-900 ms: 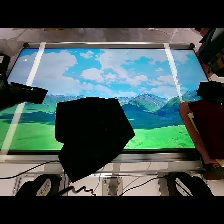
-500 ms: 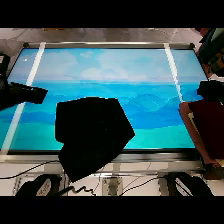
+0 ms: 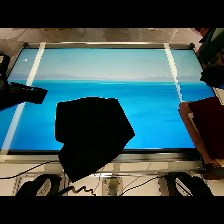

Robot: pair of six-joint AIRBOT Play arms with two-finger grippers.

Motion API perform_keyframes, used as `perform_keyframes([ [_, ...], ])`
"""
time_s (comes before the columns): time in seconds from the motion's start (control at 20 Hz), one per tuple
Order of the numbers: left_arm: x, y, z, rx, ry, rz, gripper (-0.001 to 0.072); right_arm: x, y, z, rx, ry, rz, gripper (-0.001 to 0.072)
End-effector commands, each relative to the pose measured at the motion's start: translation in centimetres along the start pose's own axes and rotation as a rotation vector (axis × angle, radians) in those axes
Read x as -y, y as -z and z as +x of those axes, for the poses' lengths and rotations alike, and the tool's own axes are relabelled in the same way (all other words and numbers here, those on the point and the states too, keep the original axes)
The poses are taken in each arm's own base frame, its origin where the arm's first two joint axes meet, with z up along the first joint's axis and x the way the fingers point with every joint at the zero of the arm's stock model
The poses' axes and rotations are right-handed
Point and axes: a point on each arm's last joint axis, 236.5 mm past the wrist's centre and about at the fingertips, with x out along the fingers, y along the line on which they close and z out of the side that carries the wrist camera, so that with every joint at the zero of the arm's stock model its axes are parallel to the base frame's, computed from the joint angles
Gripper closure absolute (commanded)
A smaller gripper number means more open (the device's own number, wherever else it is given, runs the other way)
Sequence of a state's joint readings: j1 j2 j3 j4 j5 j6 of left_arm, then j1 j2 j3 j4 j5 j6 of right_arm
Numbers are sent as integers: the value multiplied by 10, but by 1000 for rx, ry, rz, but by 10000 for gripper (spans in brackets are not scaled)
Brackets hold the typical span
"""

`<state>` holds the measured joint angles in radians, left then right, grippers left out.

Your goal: Fold the clothes and pants, and hang the long-sleeved shirts on hangers.

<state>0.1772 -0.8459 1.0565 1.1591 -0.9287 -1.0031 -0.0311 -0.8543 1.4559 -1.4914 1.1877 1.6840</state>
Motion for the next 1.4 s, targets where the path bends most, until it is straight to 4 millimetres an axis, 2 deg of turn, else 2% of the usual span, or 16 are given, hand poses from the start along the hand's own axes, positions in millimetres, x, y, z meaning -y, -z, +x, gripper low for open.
perform_keyframes([
  [0.0, 0, 0, 0, 0, -1, 0, 15, -1, -14, 0, 58, -2, -11, 684],
  [0.05, 0, 0, 0, 0, -1, 0, 15, 1, -10, 4, 38, 5, -76, 684],
  [0.1, 0, 0, 0, 0, -1, 0, 15, 3, 2, 12, -17, 9, -171, 685],
  [0.15, 0, 0, 0, 0, -1, 0, 15, 7, 23, 26, -102, 9, -266, 686],
  [0.25, 0, 0, 0, 0, -1, 0, 15, 18, 88, 66, -351, -17, -369, 686],
  [0.3, 0, 0, 0, 0, -1, 0, 15, 19, 125, 89, -468, -46, -348, 686],
  [0.4, 0, 0, 0, 0, -1, 0, 15, -8, 204, 123, -688, -241, -298, 686],
  [0.5, 0, 0, 0, 0, -1, 0, 15, -60, 267, 129, -868, -536, -163, 668],
  [0.55, 0, 0, 0, 0, -1, 0, 15, -80, 285, 132, -925, -627, -50, 456],
  [0.6, 0, 0, 0, 0, -1, 0, 15, -88, 297, 136, -965, -665, 25, 227],
  [0.65, 0, 0, 0, 0, -1, 0, 15, -89, 309, 145, -1000, -665, 71, 178],
  [0.75, 0, 0, 0, 0, 0, 0, 15, -83, 330, 163, -1066, -624, 137, 178],
  [0.9, 0, 0, 0, 0, 0, 0, 15, -80, 362, 173, -1172, -609, 191, 180],
  [1.1, 2, -2, 0, 6, 10, -15, 15, -100, 397, 173, -1268, -621, 151, 181],
  [1.25, 11, -6, 0, 23, 47, -60, 15, -119, 411, 170, -1288, -634, 94, 183],
  [1.35, 12, -4, 0, 18, 49, -60, 15, -129, 409, 178, -1250, -634, 55, 208],
])
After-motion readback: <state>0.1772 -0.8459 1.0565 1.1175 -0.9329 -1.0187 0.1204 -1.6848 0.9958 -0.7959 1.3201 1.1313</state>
